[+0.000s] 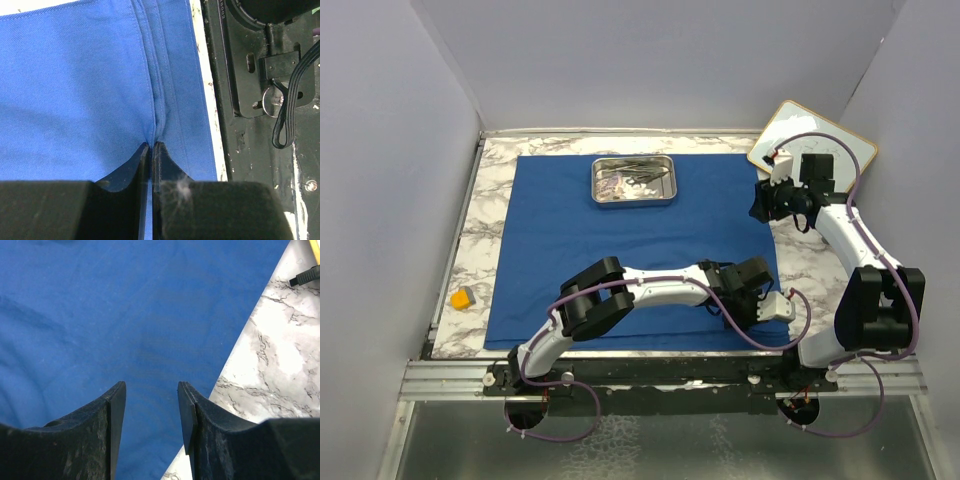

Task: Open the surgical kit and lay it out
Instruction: Smooth out the surgical kit at the center of the board.

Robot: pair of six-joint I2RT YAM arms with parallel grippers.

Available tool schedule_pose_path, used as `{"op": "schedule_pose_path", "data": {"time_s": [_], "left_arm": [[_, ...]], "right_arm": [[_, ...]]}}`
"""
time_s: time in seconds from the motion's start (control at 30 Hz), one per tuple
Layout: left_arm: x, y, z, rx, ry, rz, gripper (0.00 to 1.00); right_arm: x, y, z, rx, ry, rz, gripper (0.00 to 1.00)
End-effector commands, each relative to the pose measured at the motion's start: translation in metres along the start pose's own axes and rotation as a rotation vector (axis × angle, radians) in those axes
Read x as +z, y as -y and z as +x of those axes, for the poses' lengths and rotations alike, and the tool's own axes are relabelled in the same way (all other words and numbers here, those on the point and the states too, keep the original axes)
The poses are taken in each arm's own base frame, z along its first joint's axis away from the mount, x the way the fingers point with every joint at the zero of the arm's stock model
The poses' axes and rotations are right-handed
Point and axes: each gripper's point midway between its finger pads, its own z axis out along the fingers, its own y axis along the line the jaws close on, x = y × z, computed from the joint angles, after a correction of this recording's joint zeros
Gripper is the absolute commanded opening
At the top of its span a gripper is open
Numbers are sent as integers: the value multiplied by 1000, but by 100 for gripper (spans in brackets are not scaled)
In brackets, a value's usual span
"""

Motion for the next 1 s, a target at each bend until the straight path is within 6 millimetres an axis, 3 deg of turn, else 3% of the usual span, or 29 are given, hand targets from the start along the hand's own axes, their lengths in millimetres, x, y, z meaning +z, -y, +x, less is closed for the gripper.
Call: {"op": "schedule_pose_path", "data": {"time_s": [0.0, 0.3, 0.37, 0.57, 0.8, 0.97], "left_arm": [[4, 31, -13, -22, 39, 141, 0], [4, 41, -18, -33, 62, 193, 0], [7, 40, -16, -39, 57, 194, 5], [11, 38, -9, -40, 38, 188, 30], [-14, 25, -25, 19, 77, 115, 72], [-31, 11, -21, 62, 74, 64, 85]], "right_arm": [[2, -2, 2, -5, -5, -24, 46], [2, -3, 3, -7, -6, -34, 46], [4, -5, 5, -10, -11, -47, 46], [8, -7, 12, -23, -30, -74, 46], [10, -11, 15, -26, -37, -103, 46], [10, -13, 15, -31, -36, -111, 46]]}}
